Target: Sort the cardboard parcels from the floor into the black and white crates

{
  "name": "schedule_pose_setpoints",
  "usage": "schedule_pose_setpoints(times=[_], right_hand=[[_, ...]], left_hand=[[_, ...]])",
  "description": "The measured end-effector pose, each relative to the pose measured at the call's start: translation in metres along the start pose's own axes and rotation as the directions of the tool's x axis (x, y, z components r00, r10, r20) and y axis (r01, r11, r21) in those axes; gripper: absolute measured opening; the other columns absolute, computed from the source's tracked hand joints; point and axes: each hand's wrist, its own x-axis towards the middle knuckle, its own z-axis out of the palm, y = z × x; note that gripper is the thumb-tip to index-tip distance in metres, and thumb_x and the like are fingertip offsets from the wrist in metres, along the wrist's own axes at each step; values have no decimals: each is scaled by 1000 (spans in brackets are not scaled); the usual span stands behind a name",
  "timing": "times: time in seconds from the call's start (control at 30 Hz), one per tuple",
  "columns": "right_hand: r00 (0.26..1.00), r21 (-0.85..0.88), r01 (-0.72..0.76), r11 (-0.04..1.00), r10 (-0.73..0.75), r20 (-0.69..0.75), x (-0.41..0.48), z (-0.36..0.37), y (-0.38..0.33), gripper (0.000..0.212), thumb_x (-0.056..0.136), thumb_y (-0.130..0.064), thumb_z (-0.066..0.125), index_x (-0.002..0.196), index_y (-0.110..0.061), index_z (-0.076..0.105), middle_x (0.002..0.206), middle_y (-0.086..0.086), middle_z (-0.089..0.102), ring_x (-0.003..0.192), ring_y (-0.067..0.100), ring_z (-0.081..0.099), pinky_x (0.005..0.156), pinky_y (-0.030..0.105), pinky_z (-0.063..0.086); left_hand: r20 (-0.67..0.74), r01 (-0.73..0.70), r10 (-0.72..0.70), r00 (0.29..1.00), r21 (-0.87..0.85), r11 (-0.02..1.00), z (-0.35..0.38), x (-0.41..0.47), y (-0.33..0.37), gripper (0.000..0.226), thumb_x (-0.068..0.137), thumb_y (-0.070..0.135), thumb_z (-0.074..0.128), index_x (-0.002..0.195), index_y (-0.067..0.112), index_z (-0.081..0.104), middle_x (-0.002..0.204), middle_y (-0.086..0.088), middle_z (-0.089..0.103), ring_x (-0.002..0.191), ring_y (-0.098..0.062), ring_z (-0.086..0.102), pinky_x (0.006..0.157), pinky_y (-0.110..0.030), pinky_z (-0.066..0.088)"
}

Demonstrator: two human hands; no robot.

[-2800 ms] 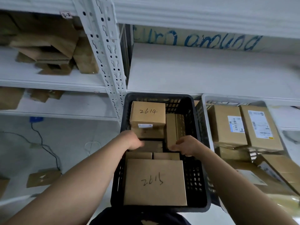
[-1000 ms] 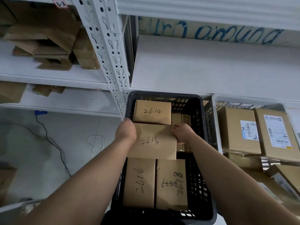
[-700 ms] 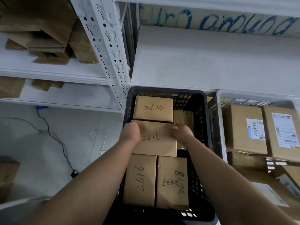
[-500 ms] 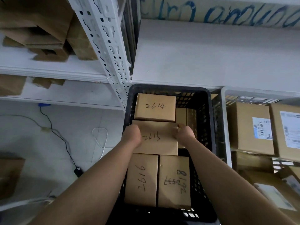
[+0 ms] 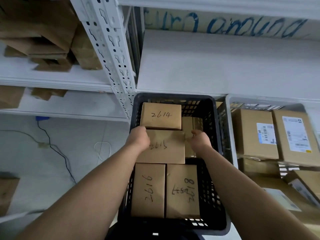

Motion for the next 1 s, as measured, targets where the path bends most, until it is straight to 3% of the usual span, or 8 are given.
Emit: schedule_pose_setpoints(times=[0.13, 0.2, 0.3, 0.43, 0.67, 0.87, 1.0], right_hand=[[992, 10, 103, 995, -102, -72, -20, -20, -7, 49, 94, -15, 59, 143, -16, 48, 140, 7, 54, 122, 24, 54, 87, 24, 41], [983, 27, 141, 990, -136, -119, -36, -30, -10, 47, 94, -16, 60, 141, -16, 50, 138, 5, 56, 121, 22, 55, 88, 24, 42], [968, 64, 185, 981, -170, -183, -62, -41, -8, 46, 93, -21, 62, 137, -17, 53, 135, 4, 59, 117, 21, 58, 98, 36, 50], [958, 86, 220, 972, -199, -208, -95, -51, 2, 44, 94, -24, 62, 136, -15, 55, 132, 5, 61, 118, 22, 58, 101, 38, 49], [941, 174, 263, 949, -213, -263, -140, -72, 26, 41, 93, -25, 63, 133, -16, 60, 128, 7, 63, 111, 19, 61, 93, 31, 50], [923, 210, 308, 928, -238, -302, -165, -116, 56, 37, 93, -26, 62, 129, -18, 61, 122, 3, 67, 81, 11, 62, 59, 19, 48], [917, 231, 336, 913, -262, -300, -180, -152, 89, 36, 95, -22, 61, 130, -17, 61, 117, 1, 66, 86, 10, 61, 61, 12, 46]], left_hand=[[-80, -72, 66, 995, -76, 994, -18, -14, 12, 33, 97, 20, 53, 127, 7, 59, 128, -10, 61, 116, -27, 58, 94, -34, 47], [-104, -103, 91, 990, -121, 987, -26, -24, 18, 33, 98, 20, 52, 128, 7, 58, 129, -9, 61, 117, -25, 58, 95, -32, 46], [-126, -157, 137, 983, -173, 972, -33, -42, 23, 35, 99, 21, 52, 131, 8, 57, 133, -7, 59, 121, -22, 56, 99, -31, 43], [-159, -241, 210, 965, -212, 947, -34, -66, 32, 31, 99, 22, 52, 126, 11, 61, 132, -4, 60, 119, -19, 57, 88, -23, 39], [-196, -368, 323, 926, -279, 887, -24, -117, 62, 29, 99, 20, 52, 125, 12, 63, 129, -2, 62, 116, -17, 58, 86, -21, 40], [-232, -419, 358, 904, -321, 849, -6, -161, 103, 32, 99, 22, 50, 126, 12, 63, 129, -1, 62, 118, -17, 56, 86, -21, 38], [-249, -426, 355, 901, -353, 833, 19, -196, 136, 33, 100, 23, 50, 128, 12, 62, 127, 0, 63, 113, -15, 57, 84, -20, 37]])
